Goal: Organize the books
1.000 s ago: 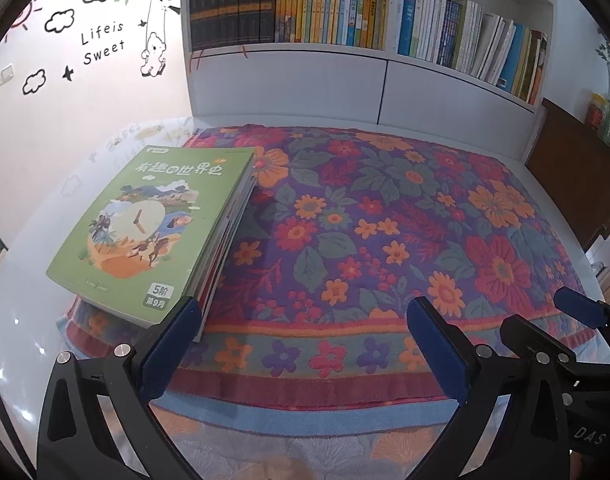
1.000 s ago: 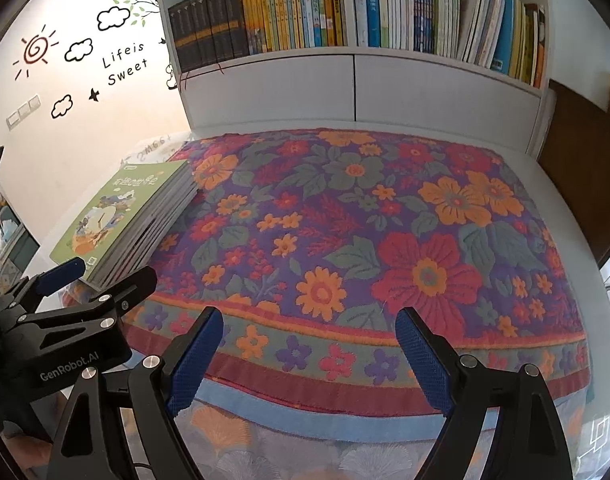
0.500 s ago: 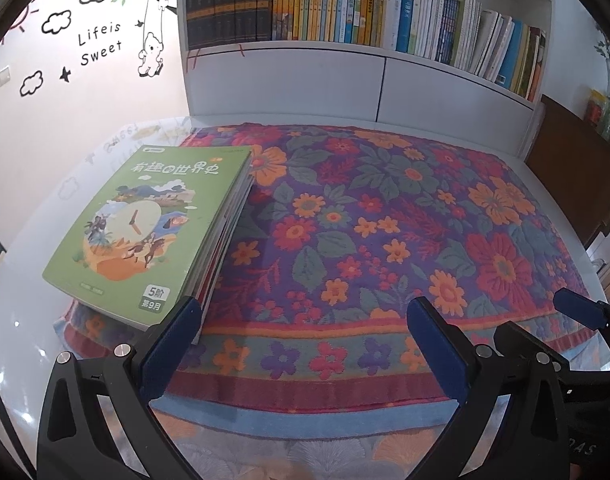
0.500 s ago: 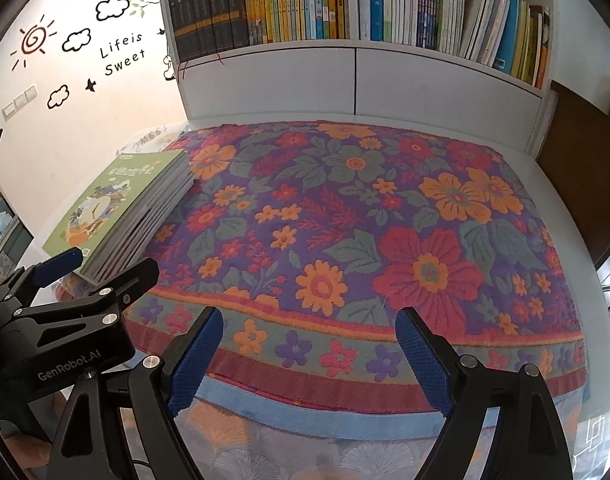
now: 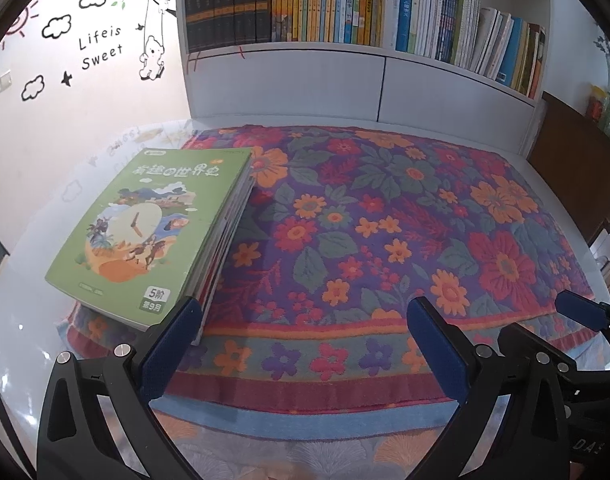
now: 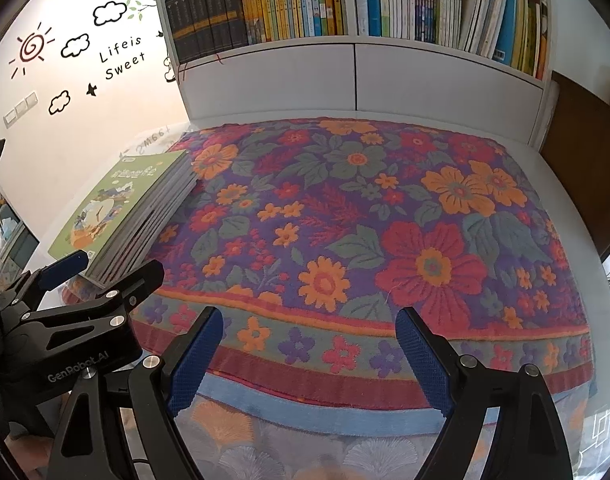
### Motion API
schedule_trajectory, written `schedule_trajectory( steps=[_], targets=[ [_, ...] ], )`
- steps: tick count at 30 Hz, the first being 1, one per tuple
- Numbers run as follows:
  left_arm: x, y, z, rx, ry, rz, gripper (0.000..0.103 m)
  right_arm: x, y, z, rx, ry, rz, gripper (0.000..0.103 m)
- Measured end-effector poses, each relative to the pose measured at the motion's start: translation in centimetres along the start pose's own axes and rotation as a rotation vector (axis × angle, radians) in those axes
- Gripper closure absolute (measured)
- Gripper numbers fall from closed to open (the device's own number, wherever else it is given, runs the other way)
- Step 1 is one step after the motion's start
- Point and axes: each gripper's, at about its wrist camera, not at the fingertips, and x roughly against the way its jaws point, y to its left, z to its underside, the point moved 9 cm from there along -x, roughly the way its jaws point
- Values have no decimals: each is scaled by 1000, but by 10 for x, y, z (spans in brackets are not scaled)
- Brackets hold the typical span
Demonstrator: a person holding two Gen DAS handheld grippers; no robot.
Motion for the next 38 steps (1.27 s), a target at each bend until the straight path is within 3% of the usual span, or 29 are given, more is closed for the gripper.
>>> schedule_trajectory(
  steps=[6,11,33,38],
  targets=[
    [-1,-3,-1,-7,-2,2,1,0,-2,-2,3,-5,12,16],
    [-3,-3,-2,-32,-12,-41,1,1,-3,-2,4,-7,13,16],
    [5,-52,5,-81,-27,66,1,26,-37,13,-45,-33,84,16],
    [-9,-70,14,-89,20,78,1,25,-53,20,-68,-25,99,16]
  ],
)
